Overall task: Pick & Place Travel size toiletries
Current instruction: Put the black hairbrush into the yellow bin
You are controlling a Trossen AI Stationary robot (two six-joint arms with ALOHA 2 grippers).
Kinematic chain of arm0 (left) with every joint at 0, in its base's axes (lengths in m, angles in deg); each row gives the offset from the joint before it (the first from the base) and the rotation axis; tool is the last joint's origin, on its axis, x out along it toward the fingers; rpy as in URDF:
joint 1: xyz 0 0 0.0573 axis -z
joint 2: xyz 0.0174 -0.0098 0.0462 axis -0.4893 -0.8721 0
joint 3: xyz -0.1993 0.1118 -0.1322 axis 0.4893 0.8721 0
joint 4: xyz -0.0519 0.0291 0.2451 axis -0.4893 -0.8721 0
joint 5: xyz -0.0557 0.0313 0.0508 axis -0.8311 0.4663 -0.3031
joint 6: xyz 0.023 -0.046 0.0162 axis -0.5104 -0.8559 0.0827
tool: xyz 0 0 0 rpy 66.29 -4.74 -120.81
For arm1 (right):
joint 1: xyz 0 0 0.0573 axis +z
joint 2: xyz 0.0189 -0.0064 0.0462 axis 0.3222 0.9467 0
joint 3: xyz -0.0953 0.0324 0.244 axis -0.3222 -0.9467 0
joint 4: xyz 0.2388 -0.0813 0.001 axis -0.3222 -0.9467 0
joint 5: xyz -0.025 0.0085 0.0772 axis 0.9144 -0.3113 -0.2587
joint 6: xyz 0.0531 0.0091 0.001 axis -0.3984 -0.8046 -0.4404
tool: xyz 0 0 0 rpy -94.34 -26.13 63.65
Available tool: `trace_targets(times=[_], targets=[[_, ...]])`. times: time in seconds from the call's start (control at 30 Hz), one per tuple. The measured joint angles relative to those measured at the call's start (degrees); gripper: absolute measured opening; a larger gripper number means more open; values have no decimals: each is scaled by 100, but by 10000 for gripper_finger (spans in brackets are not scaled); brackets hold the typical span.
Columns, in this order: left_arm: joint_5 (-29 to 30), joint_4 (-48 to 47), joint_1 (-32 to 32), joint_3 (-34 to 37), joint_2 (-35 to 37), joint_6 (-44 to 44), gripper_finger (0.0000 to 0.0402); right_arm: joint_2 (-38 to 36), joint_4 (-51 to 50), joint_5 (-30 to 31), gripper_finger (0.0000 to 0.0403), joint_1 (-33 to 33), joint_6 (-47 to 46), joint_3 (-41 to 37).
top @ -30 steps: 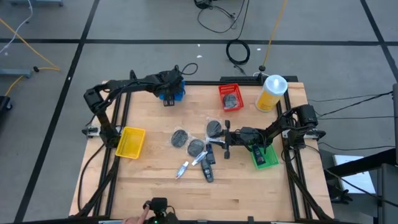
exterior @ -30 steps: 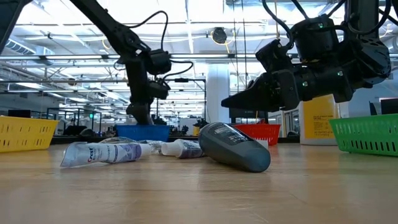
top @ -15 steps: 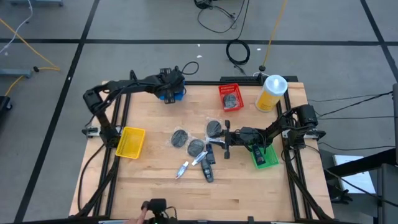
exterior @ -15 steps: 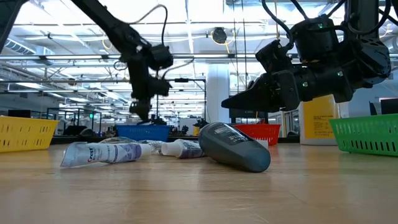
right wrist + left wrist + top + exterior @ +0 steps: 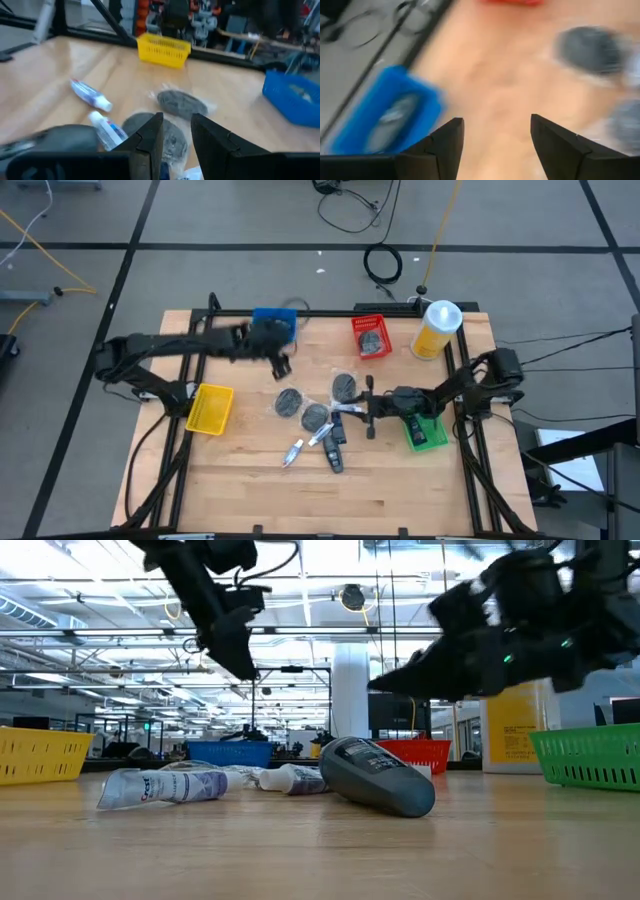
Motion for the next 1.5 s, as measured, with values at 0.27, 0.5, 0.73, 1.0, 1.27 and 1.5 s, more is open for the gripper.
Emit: trace_targets(times=[0.27, 0.5, 0.73, 1.0, 1.27, 1.5], targets=[[-35, 3239, 1534, 1927, -143, -993, 189, -1513, -17, 632, 91, 247, 118, -903], [141, 3415, 1346, 2240, -315, -2088, 194, -1776, 2, 754, 91, 239, 59, -1186], [96, 2251, 917, 2240, -317, -2824, 272, -1726, -8, 747, 91, 234, 38, -1185], [-373, 2209, 865, 2242, -471, -3137, 254, -1727, -7, 754, 91, 234, 30, -1180], [-649, 2593, 704, 2229, -1097, -3220, 174, -1727, -7, 815, 91, 234, -65, -1180], [-1429, 3106, 670, 2229, -1285, -2752, 95, -1727, -72, 1031, 91, 234, -74, -1180]])
